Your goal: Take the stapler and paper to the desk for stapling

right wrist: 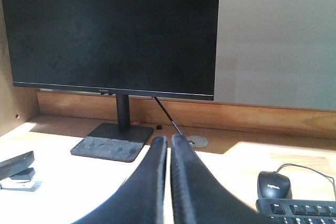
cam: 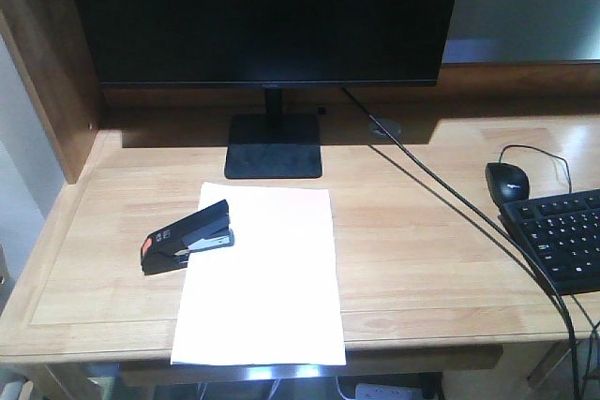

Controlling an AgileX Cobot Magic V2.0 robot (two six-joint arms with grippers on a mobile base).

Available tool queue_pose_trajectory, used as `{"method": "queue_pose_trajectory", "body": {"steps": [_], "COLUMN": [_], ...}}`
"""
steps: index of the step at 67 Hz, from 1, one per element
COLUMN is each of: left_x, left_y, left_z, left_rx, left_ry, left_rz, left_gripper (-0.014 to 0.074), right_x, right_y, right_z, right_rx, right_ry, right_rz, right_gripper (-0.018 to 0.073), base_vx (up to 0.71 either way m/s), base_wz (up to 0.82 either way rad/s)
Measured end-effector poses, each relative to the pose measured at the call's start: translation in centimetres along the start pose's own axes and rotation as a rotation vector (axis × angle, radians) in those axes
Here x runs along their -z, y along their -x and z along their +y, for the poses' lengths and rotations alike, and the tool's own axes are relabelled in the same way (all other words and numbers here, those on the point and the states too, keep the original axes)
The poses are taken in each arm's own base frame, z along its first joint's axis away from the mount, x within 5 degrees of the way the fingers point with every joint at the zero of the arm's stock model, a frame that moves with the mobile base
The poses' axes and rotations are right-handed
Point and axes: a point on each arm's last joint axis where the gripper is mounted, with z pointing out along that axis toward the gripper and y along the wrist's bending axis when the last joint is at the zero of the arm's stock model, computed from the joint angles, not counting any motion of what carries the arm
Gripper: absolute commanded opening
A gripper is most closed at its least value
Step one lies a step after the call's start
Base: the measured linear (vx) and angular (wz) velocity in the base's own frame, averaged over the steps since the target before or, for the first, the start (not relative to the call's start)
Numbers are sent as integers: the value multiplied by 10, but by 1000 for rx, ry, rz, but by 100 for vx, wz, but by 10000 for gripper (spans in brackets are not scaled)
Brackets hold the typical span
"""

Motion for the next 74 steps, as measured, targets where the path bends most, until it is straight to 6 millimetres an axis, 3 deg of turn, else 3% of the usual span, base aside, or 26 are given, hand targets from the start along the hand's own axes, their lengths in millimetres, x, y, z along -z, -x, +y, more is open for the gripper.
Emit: {"method": "queue_pose_trajectory", "body": {"steps": [23,52,62,74], "left_x": [-3,-33,-37,-37], "left_y": [0,-72,-85,-84], "left_z": [6,12,13,16], "left_rx": [-61,27,52,61], "left_ry": [65,167,203,260], "left_rz": [-51,49,43,-10], "left_gripper": [-6,-6,-6,-6], "right_x": [0,0,0,0], "right_y": [0,0,0,0], "right_z": [0,0,0,0], "right_rx": [0,0,0,0], "right_ry": [0,0,0,0], "right_rz": [0,0,0,0], "right_gripper": [-9,-9,-9,-9], "base_vx": [0,0,0,0], "base_wz": [0,0,0,0]}}
